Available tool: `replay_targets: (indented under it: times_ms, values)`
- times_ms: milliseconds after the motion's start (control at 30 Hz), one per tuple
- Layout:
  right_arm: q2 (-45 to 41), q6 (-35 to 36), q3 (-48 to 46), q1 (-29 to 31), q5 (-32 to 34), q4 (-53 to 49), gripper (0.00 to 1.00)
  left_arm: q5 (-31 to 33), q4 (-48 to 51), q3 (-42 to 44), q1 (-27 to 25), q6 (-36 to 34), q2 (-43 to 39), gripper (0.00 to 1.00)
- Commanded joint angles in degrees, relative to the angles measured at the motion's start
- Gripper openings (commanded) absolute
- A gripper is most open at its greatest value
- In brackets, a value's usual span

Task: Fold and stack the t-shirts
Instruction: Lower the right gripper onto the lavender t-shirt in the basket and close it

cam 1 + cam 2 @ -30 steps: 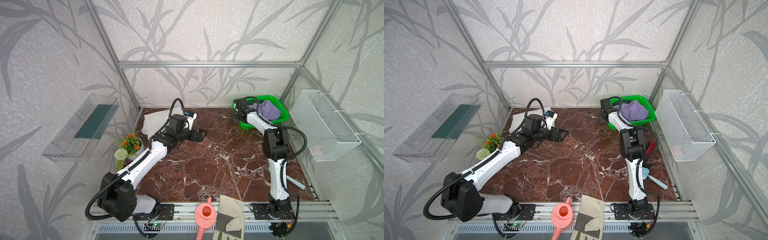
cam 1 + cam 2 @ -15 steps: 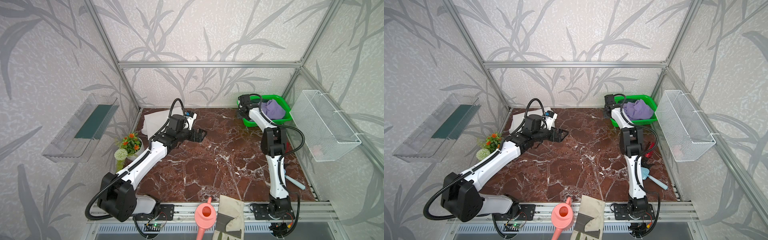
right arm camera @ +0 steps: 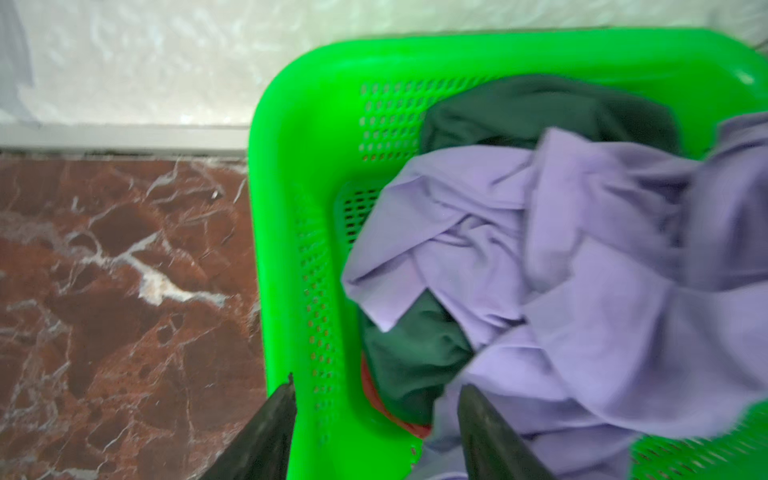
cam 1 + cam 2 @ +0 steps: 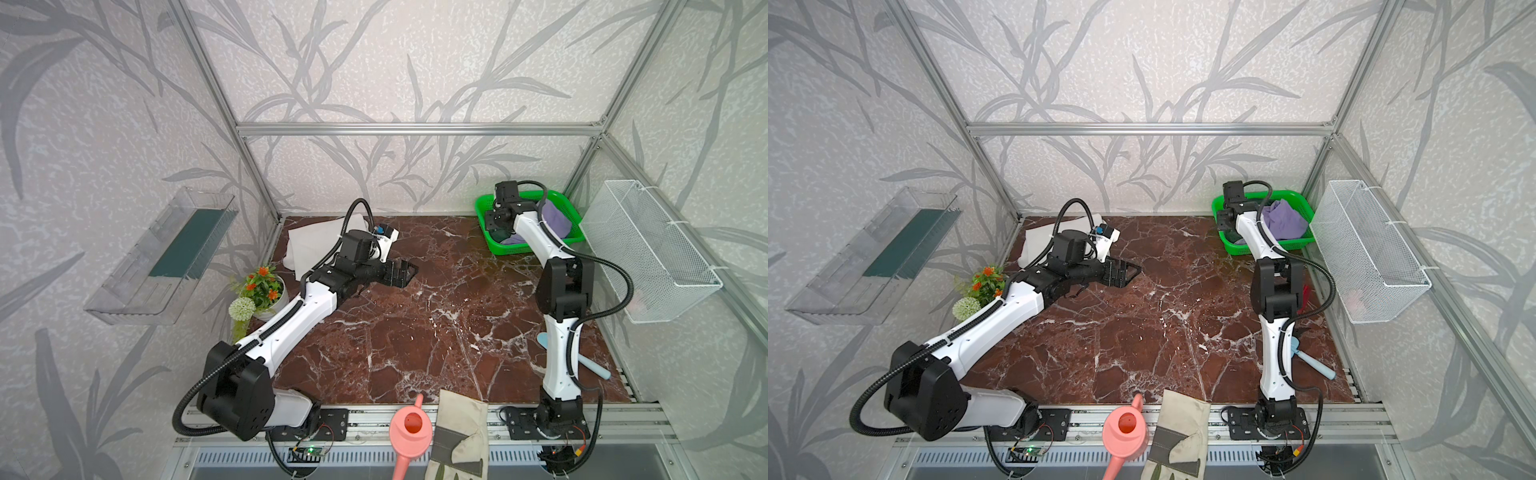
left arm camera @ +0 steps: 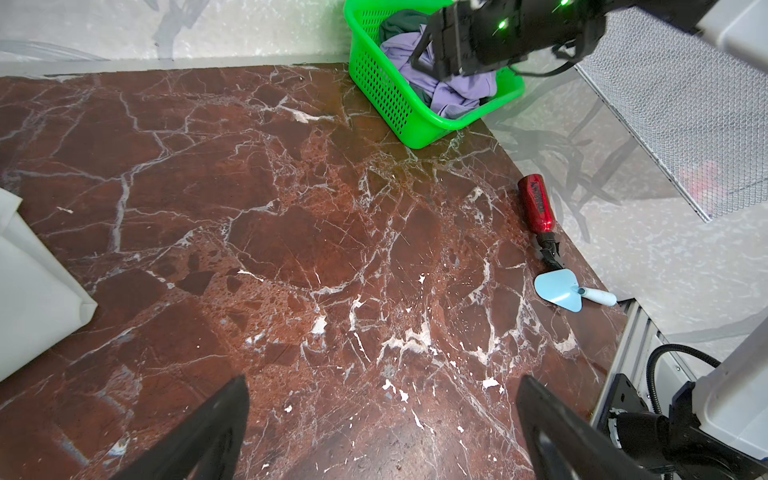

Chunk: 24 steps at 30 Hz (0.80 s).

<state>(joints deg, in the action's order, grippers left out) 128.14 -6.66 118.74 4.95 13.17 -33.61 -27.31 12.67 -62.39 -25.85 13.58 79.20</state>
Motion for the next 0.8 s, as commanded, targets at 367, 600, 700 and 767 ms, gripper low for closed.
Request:
replay_targets:
  times_ms: [367, 600, 700, 767]
  values:
    - [3.9, -5.1, 4.4, -7.3, 10.9, -1.3, 0.63, -1.2, 2.3, -1.9, -1.1, -1.9, 0.4, 0.99]
    - [10.0, -4.6, 11.1, -8.5, 11.1, -5.6, 0.44, -0.9, 2.7, -2.0, -1.3, -2.4, -0.2, 0.99]
    - [10.3, -4.4, 12.1, -8.5, 10.3, -6.2, 0.25, -1.2, 2.7, -2.1, -1.4, -2.3, -0.1, 0.99]
    - [9.4, -3.9, 12.0, -8.5, 10.3, -6.1, 0.07, -1.4, 2.7, -2.1, -1.4, -2.1, -0.1, 0.99]
